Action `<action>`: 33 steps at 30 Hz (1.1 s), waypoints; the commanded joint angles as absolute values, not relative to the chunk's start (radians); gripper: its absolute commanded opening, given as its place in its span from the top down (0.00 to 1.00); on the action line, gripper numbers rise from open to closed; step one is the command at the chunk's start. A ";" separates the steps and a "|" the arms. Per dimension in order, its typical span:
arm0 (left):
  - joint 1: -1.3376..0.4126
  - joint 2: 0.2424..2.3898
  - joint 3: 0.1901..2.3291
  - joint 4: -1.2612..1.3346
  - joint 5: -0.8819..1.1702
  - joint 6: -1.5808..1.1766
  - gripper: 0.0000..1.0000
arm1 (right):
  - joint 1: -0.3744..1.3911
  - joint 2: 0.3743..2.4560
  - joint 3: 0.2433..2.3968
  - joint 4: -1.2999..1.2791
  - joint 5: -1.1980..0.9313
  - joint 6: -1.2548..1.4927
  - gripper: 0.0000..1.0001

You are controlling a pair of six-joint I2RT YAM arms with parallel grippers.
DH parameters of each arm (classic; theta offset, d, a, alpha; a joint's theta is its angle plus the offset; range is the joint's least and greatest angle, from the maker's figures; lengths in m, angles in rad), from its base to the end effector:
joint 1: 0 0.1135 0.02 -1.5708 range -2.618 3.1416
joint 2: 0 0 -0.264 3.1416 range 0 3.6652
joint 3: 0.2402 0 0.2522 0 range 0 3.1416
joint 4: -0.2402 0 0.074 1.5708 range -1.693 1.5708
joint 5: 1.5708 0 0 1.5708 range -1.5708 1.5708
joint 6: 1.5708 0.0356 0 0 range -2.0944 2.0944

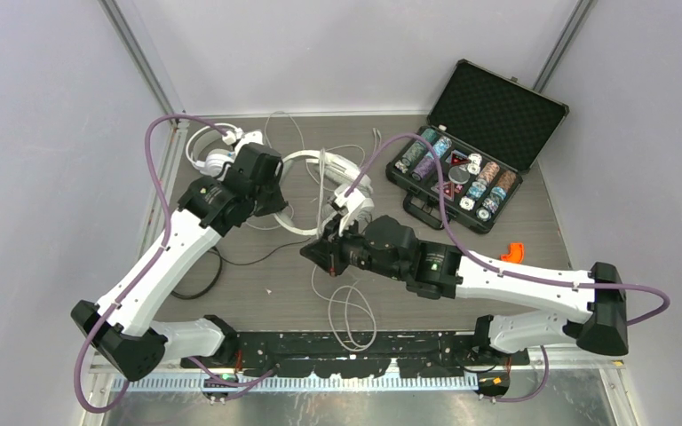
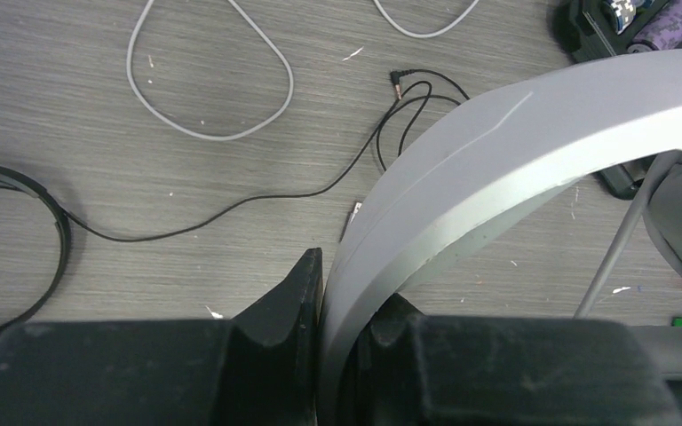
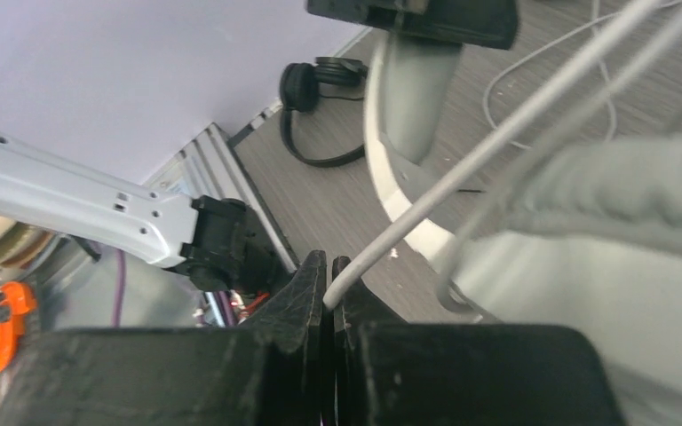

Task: Wrap the headphones
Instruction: Wrap the headphones cable around the headphones.

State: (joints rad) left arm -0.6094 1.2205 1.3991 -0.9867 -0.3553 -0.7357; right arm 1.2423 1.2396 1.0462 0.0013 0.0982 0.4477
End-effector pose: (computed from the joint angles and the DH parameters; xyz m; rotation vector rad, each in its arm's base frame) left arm 0.1990 -0.1238 0.3864 -0.3135 2.3081 -0.2541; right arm 0.0980 0.2767 0.3541 -0.6662 1.7871 1.1127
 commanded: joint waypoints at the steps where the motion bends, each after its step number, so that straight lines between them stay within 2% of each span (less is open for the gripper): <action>1: -0.581 1.190 1.469 -0.867 -0.362 -0.882 1.00 | 1.280 1.152 0.957 0.031 0.124 0.371 0.93; 5: -0.579 1.176 1.498 -0.877 -0.317 -0.911 1.00 | 1.279 1.109 0.887 0.081 0.127 0.318 0.86; 15: -0.577 1.165 1.548 -0.899 -0.240 -0.965 1.00 | 1.280 1.065 0.732 0.273 0.107 0.279 0.81; 23: -0.578 1.152 1.569 -0.911 -0.213 -0.976 1.00 | 1.279 1.054 0.603 0.427 0.130 0.248 0.73; 33: -0.578 1.136 1.581 -0.933 -0.207 -0.960 1.00 | 1.279 1.052 0.439 0.605 0.188 0.248 0.71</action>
State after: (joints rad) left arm -0.5812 1.1774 1.5223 -1.0080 -0.2337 -0.9287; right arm 1.2747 1.0664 0.4763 0.4595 0.1345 0.2630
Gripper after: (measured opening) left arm 0.153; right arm 0.284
